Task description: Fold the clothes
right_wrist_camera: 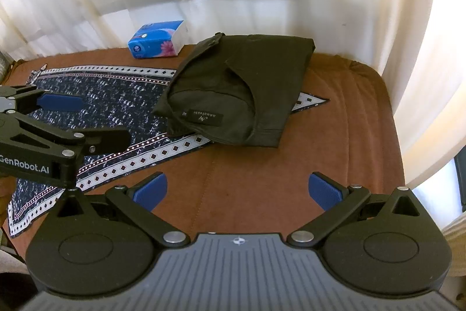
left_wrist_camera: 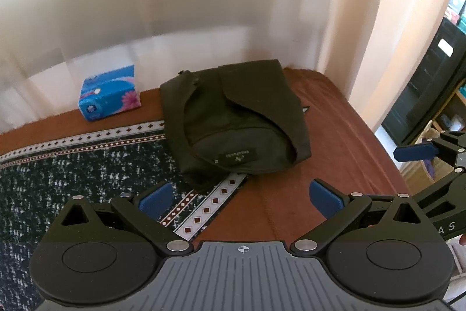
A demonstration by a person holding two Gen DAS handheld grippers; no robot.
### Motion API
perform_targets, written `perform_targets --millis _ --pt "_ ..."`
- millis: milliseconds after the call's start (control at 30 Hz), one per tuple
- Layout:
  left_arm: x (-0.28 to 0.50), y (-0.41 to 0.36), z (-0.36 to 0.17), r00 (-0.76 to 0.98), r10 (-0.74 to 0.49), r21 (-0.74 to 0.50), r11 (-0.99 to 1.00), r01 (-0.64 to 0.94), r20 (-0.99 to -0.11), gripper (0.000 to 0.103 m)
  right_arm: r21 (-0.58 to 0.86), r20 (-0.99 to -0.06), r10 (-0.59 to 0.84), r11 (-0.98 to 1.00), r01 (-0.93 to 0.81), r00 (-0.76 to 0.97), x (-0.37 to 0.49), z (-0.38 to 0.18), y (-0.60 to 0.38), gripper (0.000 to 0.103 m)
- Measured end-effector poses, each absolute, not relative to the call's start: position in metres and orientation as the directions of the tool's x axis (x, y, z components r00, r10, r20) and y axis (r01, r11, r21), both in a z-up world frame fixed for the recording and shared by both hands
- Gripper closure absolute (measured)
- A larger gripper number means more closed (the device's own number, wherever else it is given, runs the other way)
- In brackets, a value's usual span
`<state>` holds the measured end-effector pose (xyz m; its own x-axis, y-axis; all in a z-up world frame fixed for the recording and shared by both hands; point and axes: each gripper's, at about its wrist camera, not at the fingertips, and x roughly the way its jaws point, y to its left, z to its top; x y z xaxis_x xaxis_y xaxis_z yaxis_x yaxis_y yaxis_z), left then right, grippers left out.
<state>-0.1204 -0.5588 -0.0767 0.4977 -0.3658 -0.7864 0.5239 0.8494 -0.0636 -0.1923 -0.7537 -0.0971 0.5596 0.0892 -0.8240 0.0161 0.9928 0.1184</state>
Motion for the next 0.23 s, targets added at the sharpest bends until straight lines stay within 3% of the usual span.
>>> perform_targets --millis 233 --pt "-0.1194 -0.5594 -0.0770 0.492 -0.361 -0.065 0.851 0.520 -0.792 0.000 0.116 -0.827 0.088 0.993 0.015 0.555 -0.1909 -0.0981 -0.7529 0.000"
